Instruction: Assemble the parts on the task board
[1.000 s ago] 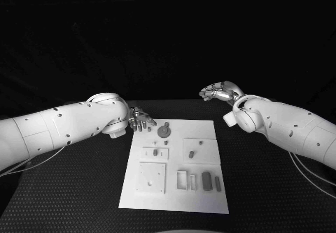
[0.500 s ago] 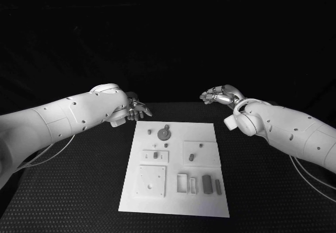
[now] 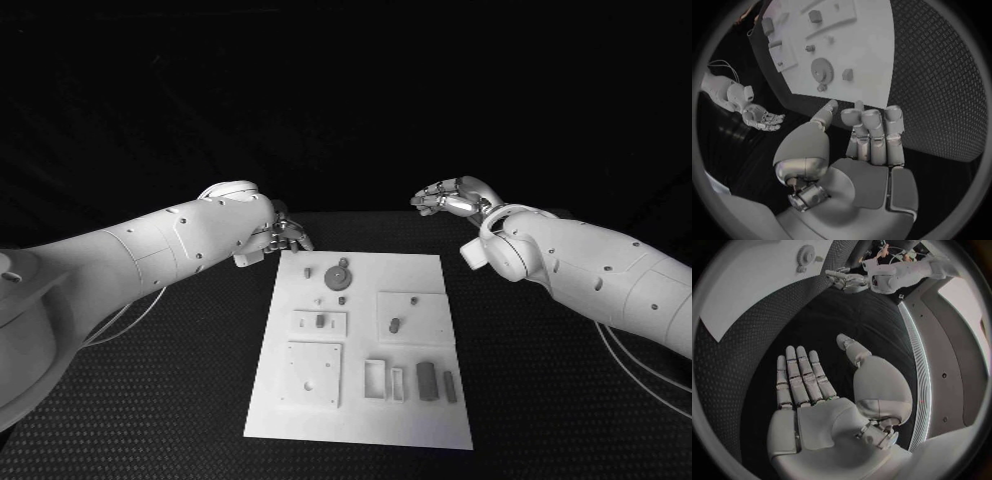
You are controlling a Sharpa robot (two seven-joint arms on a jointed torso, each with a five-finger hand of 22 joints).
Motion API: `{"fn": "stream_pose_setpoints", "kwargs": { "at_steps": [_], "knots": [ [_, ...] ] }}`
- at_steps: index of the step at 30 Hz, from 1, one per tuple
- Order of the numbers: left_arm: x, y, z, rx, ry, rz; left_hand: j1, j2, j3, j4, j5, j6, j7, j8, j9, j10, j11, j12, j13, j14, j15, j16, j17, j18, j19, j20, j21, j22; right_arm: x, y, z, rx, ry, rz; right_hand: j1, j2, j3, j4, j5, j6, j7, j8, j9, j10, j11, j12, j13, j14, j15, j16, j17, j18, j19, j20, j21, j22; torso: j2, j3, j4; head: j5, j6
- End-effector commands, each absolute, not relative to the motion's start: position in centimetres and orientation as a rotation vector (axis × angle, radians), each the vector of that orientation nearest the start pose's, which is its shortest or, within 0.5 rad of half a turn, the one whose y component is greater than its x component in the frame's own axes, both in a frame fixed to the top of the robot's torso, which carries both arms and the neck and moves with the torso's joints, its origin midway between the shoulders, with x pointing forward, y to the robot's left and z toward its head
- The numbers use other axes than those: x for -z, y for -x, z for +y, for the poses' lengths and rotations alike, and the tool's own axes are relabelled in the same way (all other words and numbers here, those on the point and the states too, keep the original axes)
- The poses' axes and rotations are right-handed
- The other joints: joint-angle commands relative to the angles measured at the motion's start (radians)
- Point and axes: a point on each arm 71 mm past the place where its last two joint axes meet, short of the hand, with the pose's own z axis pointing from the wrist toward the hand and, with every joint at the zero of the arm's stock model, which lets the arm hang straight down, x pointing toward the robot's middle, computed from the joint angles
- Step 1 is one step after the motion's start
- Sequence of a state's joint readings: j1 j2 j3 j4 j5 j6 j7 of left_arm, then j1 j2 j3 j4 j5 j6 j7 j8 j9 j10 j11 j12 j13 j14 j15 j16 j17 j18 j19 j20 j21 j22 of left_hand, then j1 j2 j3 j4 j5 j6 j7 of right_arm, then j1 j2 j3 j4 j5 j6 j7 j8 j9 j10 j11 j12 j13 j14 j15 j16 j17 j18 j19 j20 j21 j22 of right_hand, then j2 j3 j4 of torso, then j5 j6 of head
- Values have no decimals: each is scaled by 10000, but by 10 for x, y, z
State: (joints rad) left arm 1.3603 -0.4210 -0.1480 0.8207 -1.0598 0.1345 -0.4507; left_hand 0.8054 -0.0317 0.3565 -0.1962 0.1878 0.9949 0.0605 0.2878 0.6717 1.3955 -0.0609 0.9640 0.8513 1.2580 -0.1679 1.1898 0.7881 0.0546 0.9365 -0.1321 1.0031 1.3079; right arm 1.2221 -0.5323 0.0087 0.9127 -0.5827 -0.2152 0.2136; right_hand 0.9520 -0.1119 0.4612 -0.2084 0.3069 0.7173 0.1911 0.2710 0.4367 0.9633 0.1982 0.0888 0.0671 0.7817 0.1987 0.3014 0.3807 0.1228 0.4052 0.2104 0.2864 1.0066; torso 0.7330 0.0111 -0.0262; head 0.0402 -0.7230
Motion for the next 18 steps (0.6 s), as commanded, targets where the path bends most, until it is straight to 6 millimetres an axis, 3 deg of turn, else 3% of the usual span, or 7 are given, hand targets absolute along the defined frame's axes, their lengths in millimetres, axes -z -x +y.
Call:
{"fn": "stream_pose_setpoints", "kwargs": {
  "at_steps": [1,3,8,14,18],
  "knots": [
    [196,-603,206,1621,2472,21904,-3,2,-35,-2,131,48,-85,49,15,105,-21,156,71,88,-26,158,1,127,93,-1232,152,198,189,-589,-221,-10770,-6394,15780,-28,-48,-20,-14,39,-54,270,35,-13,58,-12,-43,13,-53,16,-56,-12,-187,-51,-13,-42,15,-2,-7,9,-52,-30],
    [197,-604,204,1321,2009,21953,-97,16,-51,58,191,35,-83,41,11,85,-18,195,82,74,-26,197,-21,133,91,-1247,199,183,189,-589,-221,-10793,-6381,15779,-29,-49,-20,-14,41,-55,270,35,-13,58,-11,-45,13,-53,16,-56,-13,-187,-51,-13,-43,17,2,-2,10,-109,-36],
    [203,-604,206,1104,2022,22149,-384,-3,-121,230,210,38,-78,39,6,85,-13,290,102,60,-21,294,-62,139,51,-1267,271,154,188,-589,-219,-10820,-6368,15785,-36,-46,-22,-8,45,-55,273,36,-15,61,-9,-50,13,-54,16,-57,-14,-189,-51,-13,-46,22,0,17,-14,-67,-67],
    [207,-603,205,1376,2160,22539,-518,21,-122,315,198,109,-95,77,20,75,-27,366,114,35,-35,378,-94,157,5,-1289,331,138,189,-589,-218,-10815,-6375,15784,-36,-47,-21,-9,50,-57,275,37,-16,64,-9,-55,13,-54,17,-57,-15,-190,-52,-15,-48,27,-6,-2,5,-87,-95],
    [213,-601,204,1519,2108,23002,-657,66,-129,402,112,168,-83,101,27,29,-9,377,88,-57,-9,407,-146,148,-119,-1277,353,125,189,-589,-216,-10839,-6365,15791,-12,-44,-9,-24,50,-57,277,40,-20,70,-10,-67,14,-54,16,-57,-18,-190,-53,-20,-54,40,-12,9,2,-102,-107]
  ]
}}
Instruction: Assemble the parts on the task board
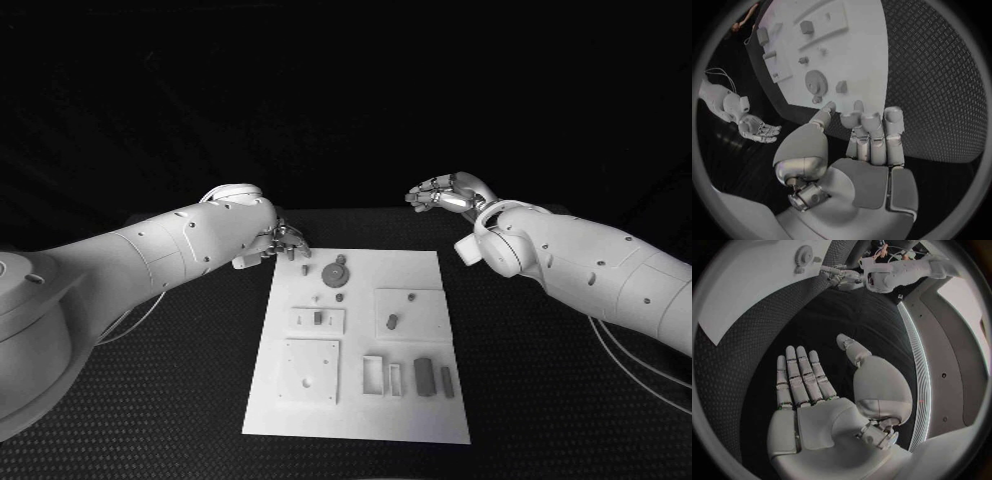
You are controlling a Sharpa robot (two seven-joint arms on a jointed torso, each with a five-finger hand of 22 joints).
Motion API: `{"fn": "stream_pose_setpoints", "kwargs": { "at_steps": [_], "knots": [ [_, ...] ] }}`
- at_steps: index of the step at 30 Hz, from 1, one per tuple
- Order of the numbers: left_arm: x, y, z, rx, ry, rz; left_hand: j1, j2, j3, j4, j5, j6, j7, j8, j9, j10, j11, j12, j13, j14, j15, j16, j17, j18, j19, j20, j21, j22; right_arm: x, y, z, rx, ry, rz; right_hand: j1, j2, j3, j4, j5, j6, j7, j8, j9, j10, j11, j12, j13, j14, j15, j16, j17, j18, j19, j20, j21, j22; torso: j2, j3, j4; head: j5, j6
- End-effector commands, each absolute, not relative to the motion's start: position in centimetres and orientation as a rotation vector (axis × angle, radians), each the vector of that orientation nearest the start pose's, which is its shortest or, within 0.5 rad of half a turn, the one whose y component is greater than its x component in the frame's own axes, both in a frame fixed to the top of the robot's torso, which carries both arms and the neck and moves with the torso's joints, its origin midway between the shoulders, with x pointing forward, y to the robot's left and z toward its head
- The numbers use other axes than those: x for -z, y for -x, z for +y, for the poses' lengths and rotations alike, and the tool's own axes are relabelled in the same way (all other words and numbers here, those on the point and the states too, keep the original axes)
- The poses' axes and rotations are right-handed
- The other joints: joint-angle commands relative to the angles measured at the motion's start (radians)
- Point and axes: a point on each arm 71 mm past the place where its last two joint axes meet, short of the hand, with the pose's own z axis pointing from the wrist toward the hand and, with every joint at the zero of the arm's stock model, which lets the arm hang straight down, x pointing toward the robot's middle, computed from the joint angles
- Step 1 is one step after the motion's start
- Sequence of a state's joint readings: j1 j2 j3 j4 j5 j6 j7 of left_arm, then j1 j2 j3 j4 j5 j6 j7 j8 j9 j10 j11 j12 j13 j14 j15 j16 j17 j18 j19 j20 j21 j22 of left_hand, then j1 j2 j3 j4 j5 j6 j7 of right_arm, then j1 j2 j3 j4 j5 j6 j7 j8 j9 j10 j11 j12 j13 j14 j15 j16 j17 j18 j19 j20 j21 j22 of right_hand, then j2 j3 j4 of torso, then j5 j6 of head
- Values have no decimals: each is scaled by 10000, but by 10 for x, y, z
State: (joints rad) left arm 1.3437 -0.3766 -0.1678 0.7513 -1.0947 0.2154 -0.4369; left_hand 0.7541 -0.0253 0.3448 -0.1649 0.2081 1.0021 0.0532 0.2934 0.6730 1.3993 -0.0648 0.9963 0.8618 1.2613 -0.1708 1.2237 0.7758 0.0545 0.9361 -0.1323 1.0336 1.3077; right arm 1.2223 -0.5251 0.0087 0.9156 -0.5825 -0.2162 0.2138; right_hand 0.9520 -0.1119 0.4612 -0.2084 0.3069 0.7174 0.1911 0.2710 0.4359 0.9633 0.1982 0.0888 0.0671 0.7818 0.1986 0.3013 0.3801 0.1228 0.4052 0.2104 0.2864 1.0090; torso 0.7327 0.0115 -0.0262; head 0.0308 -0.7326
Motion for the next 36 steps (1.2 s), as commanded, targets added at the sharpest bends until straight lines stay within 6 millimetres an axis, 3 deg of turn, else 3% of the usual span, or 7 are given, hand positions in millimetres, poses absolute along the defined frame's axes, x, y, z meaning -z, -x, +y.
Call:
{"fn": "stream_pose_setpoints", "kwargs": {
  "at_steps": [1,7,23,30,36],
  "knots": [
    [213,-600,203,1587,2190,23080,-183,5,-13,118,-145,120,-12,51,13,-11,30,64,-24,-105,23,87,-35,149,-147,-1273,59,125,189,-589,-216,-10841,-6363,15791,-6,-43,-7,-28,49,-57,278,41,-13,72,-11,-70,14,-54,16,-57,-13,-190,-53,-21,-56,19,-12,9,6,-11,-12],
    [216,-600,204,1571,2261,23131,-400,-60,-49,273,-322,164,-15,12,1,-31,28,92,-60,-157,23,164,-95,158,-244,-1277,116,111,189,-590,-216,-10843,-6365,15805,5,-45,-2,-37,45,-57,278,43,-15,76,-12,-77,14,-55,16,-58,-15,-192,-54,-22,-59,27,0,-11,10,-27,-22],
    [223,-597,198,1844,2220,23414,-314,35,23,219,-269,167,-10,-29,-1,-49,32,120,-89,-206,26,224,-157,176,-309,-1285,179,100,189,-589,-214,-10879,-6351,15830,8,-44,0,-39,42,-57,280,46,-18,82,-11,-86,14,-55,17,-58,-17,-195,-53,-22,-64,38,-18,2,14,-30,-65],
    [225,-598,200,1921,2561,23210,-166,348,107,74,-113,130,23,-92,-2,-88,68,127,-142,-272,59,269,-249,162,-381,-1258,252,77,189,-589,-213,-10889,-6349,15849,5,-42,-1,-37,41,-57,282,47,-19,86,-10,-91,15,-55,18,-58,-18,-197,-52,-21,-66,44,-14,1,13,-44,-63],
    [225,-598,200,2079,2867,23167,-174,622,113,43,-200,-6,69,-187,-13,-194,108,95,-198,-364,97,259,-356,143,-465,-1220,284,38,189,-589,-213,-10891,-6344,15828,2,-38,-1,-35,41,-57,283,49,-21,89,-9,-95,15,-54,18,-58,-19,-198,-52,-21,-68,49,-10,7,10,-50,-49]
  ]
}}
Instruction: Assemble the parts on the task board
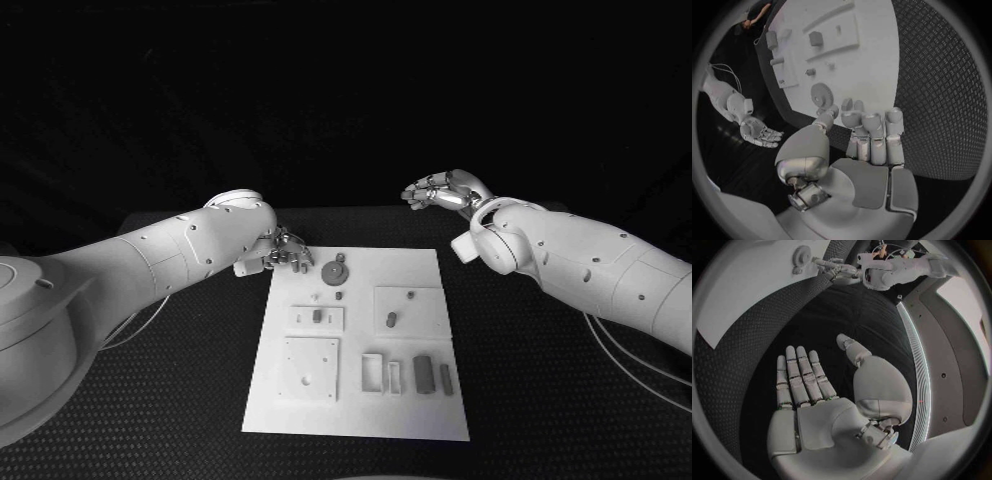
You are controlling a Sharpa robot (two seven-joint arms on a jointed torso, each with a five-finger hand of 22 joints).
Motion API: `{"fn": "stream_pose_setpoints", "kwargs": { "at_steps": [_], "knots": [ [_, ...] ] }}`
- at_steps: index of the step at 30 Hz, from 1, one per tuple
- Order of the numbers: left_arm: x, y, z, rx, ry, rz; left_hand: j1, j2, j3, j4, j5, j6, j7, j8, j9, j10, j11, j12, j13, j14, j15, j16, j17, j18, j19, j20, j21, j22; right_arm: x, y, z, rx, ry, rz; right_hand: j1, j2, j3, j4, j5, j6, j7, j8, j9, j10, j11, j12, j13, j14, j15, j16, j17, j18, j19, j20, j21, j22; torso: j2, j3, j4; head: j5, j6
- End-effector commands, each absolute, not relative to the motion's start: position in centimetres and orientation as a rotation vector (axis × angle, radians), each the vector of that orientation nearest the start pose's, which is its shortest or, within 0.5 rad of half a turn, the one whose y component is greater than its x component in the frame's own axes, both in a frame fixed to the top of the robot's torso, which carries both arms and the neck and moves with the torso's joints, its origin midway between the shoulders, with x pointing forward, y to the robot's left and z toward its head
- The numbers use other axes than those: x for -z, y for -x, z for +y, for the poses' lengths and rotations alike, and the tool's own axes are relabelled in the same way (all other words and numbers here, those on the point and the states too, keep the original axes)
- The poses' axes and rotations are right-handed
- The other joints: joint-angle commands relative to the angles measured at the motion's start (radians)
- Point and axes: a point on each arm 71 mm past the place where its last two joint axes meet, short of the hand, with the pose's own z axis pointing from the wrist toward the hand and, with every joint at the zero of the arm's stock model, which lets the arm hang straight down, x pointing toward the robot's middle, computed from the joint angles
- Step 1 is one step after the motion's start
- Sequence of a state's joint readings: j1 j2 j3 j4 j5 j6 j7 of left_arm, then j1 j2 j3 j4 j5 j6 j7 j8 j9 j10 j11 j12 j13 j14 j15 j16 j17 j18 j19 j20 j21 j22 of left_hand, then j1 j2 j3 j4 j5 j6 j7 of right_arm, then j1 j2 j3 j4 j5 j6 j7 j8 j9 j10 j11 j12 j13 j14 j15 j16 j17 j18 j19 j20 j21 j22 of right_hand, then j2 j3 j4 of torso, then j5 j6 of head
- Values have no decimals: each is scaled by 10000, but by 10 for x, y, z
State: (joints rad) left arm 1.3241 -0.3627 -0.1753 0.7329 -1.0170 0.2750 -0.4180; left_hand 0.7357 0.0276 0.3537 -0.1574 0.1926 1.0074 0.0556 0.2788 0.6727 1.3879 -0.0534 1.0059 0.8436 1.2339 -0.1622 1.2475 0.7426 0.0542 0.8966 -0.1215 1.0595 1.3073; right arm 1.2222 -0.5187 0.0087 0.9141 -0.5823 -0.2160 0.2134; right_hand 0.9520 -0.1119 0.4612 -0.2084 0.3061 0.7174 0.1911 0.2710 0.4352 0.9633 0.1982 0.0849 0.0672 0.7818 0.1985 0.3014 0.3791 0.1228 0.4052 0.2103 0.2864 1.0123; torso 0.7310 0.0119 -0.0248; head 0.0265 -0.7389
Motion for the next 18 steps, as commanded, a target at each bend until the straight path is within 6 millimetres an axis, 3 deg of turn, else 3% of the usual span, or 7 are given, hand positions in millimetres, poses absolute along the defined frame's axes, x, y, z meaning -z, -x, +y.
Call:
{"fn": "stream_pose_setpoints", "kwargs": {
  "at_steps": [1,13,18],
  "knots": [
    [225,-598,199,2093,2858,23164,13,111,26,-35,-48,-63,48,-45,-9,-86,-4,-3,-20,-97,13,20,-33,145,-77,-1327,27,39,189,-589,-213,-10893,-6343,15827,2,-38,0,-35,49,-57,284,49,-14,90,-9,-56,15,-55,19,-58,-9,-198,-52,-21,-69,17,3,2,-6,-5,13],
    [226,-598,199,2122,2860,23263,157,326,72,-172,-21,-41,53,-45,20,-101,3,7,-64,-123,22,51,-118,145,-132,-1312,76,11,189,-589,-211,-10931,-6327,15854,-1,-38,-1,-35,51,-53,286,54,-16,98,-12,-65,15,-61,18,-62,-13,-204,-59,-20,-77,28,1,1,3,-11,-6],
    [227,-598,199,2099,2822,23375,428,453,146,-437,50,-6,52,-35,52,-102,4,19,-105,-140,25,90,-188,142,-163,-1303,131,-13,189,-589,-211,-10931,-6328,15861,-4,-37,-2,-33,52,-53,287,55,-17,101,-12,-68,15,-62,19,-63,-14,-206,-61,-20,-80,33,1,0,1,-22,-14]
  ]
}}
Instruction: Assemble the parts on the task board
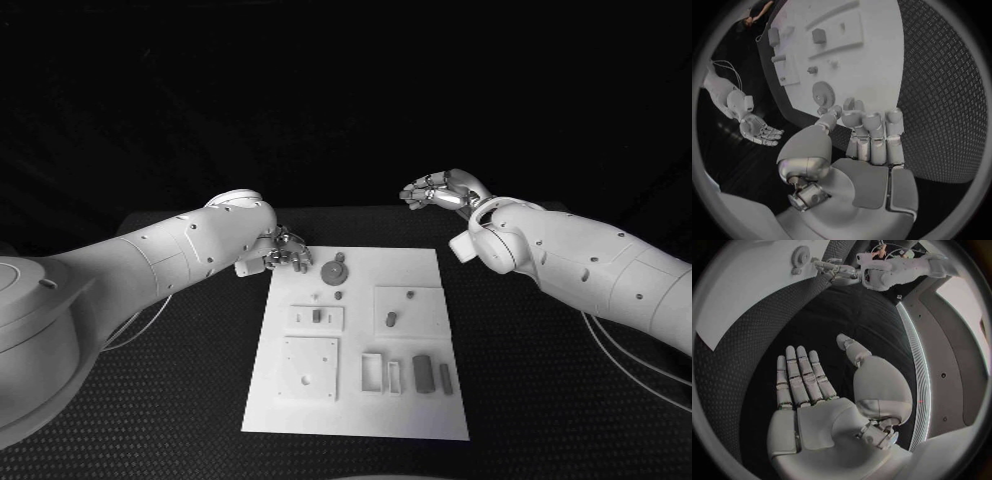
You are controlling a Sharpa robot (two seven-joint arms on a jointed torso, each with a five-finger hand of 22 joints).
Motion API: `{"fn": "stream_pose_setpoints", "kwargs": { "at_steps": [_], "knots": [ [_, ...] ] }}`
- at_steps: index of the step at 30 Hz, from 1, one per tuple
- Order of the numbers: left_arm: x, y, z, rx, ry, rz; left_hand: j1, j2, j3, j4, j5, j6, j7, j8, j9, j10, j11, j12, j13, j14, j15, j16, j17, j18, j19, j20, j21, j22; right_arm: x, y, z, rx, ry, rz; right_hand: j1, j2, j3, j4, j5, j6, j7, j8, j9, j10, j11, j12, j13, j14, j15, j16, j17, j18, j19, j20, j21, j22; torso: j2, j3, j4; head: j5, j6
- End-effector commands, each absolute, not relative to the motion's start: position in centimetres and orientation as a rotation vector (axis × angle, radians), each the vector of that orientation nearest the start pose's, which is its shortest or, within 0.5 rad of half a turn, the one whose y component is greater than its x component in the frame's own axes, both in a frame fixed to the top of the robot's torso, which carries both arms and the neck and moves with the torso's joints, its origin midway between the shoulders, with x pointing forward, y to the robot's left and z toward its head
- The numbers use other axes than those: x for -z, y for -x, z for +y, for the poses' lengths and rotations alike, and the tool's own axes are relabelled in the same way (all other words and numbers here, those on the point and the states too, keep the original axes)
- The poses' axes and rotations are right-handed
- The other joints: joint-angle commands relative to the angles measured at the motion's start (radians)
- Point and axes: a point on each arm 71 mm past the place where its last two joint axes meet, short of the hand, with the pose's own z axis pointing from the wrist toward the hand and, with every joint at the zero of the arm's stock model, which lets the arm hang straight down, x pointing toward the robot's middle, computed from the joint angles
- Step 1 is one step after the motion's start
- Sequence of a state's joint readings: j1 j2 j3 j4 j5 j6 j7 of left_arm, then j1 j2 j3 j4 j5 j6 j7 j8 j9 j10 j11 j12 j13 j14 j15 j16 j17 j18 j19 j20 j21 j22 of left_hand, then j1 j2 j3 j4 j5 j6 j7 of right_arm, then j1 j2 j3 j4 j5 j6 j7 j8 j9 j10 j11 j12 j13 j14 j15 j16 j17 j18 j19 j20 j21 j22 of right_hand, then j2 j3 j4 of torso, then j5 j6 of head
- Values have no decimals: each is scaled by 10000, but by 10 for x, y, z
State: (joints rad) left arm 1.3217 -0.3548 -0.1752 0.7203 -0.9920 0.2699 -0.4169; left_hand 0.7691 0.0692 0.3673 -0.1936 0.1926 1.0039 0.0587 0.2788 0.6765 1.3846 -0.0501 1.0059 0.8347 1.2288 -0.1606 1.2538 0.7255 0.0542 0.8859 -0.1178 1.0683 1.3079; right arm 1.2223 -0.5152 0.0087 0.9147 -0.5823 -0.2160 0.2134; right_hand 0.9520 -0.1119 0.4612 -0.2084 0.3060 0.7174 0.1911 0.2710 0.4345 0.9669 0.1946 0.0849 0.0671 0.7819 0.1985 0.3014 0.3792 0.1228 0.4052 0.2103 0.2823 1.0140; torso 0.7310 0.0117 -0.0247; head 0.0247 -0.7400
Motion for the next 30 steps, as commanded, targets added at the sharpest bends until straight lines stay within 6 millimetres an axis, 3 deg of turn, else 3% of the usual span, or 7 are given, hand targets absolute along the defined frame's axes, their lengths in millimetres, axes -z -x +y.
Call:
{"fn": "stream_pose_setpoints", "kwargs": {
  "at_steps": [1,12,13,14,17,21,30],
  "knots": [
    [227,-597,199,2098,2811,23395,141,37,18,-125,44,30,23,-35,19,-70,-26,19,-27,-93,12,34,-35,137,-60,-1335,54,-26,189,-589,-211,-10931,-6328,15861,-5,-37,-2,-33,52,-53,287,56,-10,65,25,-69,16,-62,19,-63,-16,-207,-61,-20,-40,17,1,2,0,-4,-4],
    [227,-598,202,2017,2876,23381,633,42,184,-541,-29,91,23,-32,63,-39,-26,46,-119,-97,16,122,-176,127,-59,-1325,151,-117,189,-589,-210,-10951,-6323,15874,-14,-32,-5,-27,54,-54,288,57,-13,71,26,-77,16,-63,19,-64,-18,-211,-64,-20,-46,28,-2,1,-2,-4,-24],
    [227,-598,202,2011,2872,23394,937,-92,571,-484,-815,114,2,-25,78,-30,-27,43,-145,-97,13,136,-212,149,-23,-1341,156,-165,189,-589,-210,-10955,-6323,15878,-16,-31,-5,-25,54,-54,288,58,-14,71,26,-78,16,-63,19,-64,-18,-211,-64,-19,-46,30,1,2,-2,2,-26],
    [227,-598,202,2010,2864,23411,1091,-215,998,-190,-1116,124,-13,-37,74,-15,-34,40,-176,-87,39,145,-257,135,-3,-1328,151,-219,189,-589,-210,-10951,-6325,15879,-18,-30,-6,-24,54,-54,288,58,-14,72,26,-79,16,-64,19,-64,-19,-212,-64,-19,-47,30,1,1,-2,5,-27],
    [227,-598,202,2018,2865,23400,1265,-460,1282,-79,-1101,150,23,-39,83,-3,-24,58,-212,-80,20,184,-316,108,-3,-1315,214,-246,189,-589,-210,-10949,-6327,15872,-24,-27,-7,-19,55,-54,289,59,-15,74,27,-82,16,-63,20,-64,-20,-213,-64,-19,-49,35,3,-3,6,3,-35],
    [227,-598,201,2057,2870,23349,1357,-466,1384,-75,-1078,185,18,-24,98,-1,-27,67,-229,-83,20,203,-346,103,-14,-1315,244,-258,189,-589,-210,-10961,-6321,15874,-29,-25,-8,-16,57,-54,289,60,-16,75,27,-85,16,-63,20,-64,-20,-214,-64,-19,-50,38,2,-4,7,4,-31],
    [226,-598,203,2202,2947,23099,1845,-133,1746,-279,-985,395,-23,93,190,84,-58,95,-310,-62,8,303,-430,94,-49,-1323,355,-294,189,-589,-211,-10955,-6329,15870,-38,-21,-10,-9,60,-55,289,61,-19,79,26,-91,15,-65,19,-65,-23,-216,-65,-20,-55,47,-3,-3,-1,21,-40]
  ]
}}
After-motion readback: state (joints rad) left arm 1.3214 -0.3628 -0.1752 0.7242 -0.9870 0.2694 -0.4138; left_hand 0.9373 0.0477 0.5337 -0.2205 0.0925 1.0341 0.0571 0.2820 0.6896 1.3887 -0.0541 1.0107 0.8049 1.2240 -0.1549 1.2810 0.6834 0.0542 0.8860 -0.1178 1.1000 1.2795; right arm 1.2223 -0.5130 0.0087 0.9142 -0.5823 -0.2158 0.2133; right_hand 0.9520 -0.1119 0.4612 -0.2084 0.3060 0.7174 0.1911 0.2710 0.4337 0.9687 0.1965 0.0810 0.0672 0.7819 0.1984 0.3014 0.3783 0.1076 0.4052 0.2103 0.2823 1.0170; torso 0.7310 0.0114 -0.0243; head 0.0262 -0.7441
